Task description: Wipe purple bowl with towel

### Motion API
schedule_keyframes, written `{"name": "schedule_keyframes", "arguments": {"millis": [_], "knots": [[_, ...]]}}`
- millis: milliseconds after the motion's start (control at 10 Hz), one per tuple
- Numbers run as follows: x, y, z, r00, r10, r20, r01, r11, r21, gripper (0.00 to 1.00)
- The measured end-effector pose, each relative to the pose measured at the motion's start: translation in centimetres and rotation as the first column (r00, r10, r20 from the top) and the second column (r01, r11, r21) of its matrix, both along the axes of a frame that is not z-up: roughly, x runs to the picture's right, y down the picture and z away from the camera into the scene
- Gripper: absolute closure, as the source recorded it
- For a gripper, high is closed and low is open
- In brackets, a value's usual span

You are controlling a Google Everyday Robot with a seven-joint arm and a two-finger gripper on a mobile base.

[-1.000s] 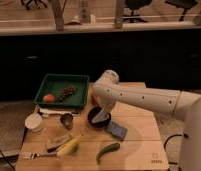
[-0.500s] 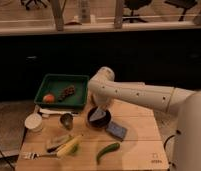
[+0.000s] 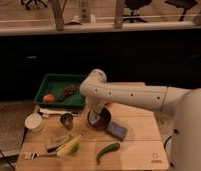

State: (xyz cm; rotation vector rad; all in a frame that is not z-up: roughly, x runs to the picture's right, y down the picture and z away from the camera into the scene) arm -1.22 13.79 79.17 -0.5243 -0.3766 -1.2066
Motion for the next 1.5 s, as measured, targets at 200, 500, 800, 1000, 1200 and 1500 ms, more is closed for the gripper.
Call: {"name": "schedule_keyframes", "arguments": {"millis": [200,500,800,1000,1200,1500], "knots": [[1.2,1.8,-1.0,1.0,-0.004,-0.006,0.004,0.9999,-0.013,1.0],[5.5,2.3,-1.3,0.997,0.027,-0.068,-0.027,0.9996,-0.008,1.0],[7.7,0.5,-0.2,0.989,0.058,-0.136,-0.056,0.9982,0.023,1.0],[7.2,-1.9,1.8,0.986,0.047,-0.162,-0.042,0.9985,0.035,1.0],[5.9,-2.9,2.5,0.988,0.029,-0.154,-0.023,0.9991,0.035,1.0],[2.1,-2.8,2.5,0.996,-0.033,-0.086,0.035,0.9991,0.023,1.0]]}}
